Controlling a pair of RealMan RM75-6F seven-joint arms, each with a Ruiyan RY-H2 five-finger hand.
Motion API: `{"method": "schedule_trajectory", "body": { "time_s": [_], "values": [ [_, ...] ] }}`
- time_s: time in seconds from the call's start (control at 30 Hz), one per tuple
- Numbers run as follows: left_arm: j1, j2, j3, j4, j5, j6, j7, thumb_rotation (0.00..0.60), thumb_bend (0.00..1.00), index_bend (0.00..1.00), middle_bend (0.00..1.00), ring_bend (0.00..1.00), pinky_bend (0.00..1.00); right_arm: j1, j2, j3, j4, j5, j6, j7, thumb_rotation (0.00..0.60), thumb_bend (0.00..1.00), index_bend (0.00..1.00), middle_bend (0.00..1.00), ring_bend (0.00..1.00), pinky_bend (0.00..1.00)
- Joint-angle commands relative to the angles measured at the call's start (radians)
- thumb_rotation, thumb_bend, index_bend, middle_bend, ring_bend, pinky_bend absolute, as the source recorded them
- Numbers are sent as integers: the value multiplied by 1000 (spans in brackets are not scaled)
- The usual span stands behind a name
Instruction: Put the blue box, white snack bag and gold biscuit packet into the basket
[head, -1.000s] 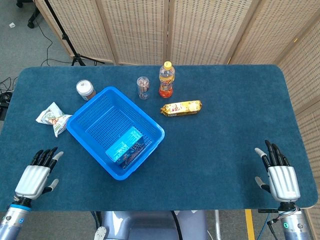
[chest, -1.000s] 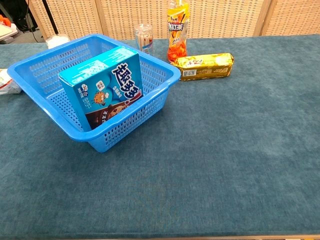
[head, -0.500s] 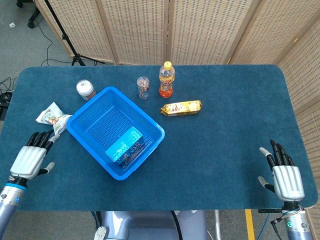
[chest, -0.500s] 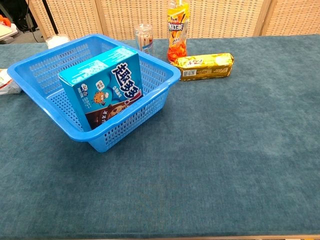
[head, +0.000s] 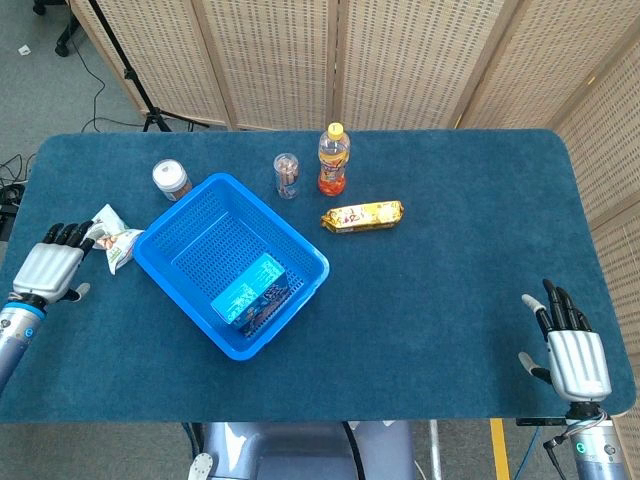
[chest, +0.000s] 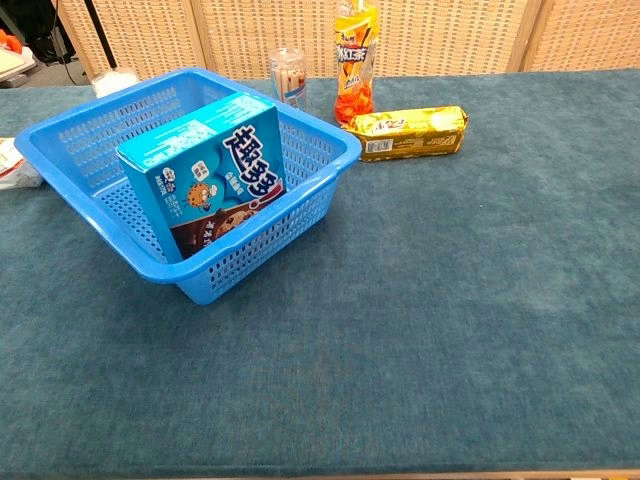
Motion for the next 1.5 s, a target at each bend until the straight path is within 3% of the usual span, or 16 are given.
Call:
{"method": "schedule_trajectory", "body": {
  "time_s": [0.03,0.37,0.9,1.1,1.2,1.37,1.5],
  "values": [
    [-47,-24,1,59,-24,-54,20,600,283,0,0,0,16,-2,-1,6,5,3,-8,2,600,180,182,0,0,222],
    [-131,-75,11,187,-86,-155,87,600,283,0,0,0,16,-8,-9,34,33,27,-45,12,600,181,182,0,0,222],
    [-187,-227,45,413,-81,-229,51,600,297,8,0,0,16,-20,-19,61,54,43,-78,3,600,178,182,0,0,222],
    [-199,-333,63,541,-58,-231,48,600,315,136,0,0,25,-23,-24,67,58,43,-88,-4,600,181,182,0,0,222],
    [-194,-381,71,597,-41,-215,38,600,326,256,10,35,105,-25,-23,71,59,45,-90,-3,600,180,182,0,0,222],
    [-176,-467,76,700,13,-123,-8,600,369,463,184,204,260,-30,-19,75,55,42,-92,-1,600,181,182,0,0,222],
    [-159,-527,81,775,55,-34,-29,600,398,641,295,291,320,-33,-16,77,48,38,-91,2,600,181,182,0,0,222]
  ]
}}
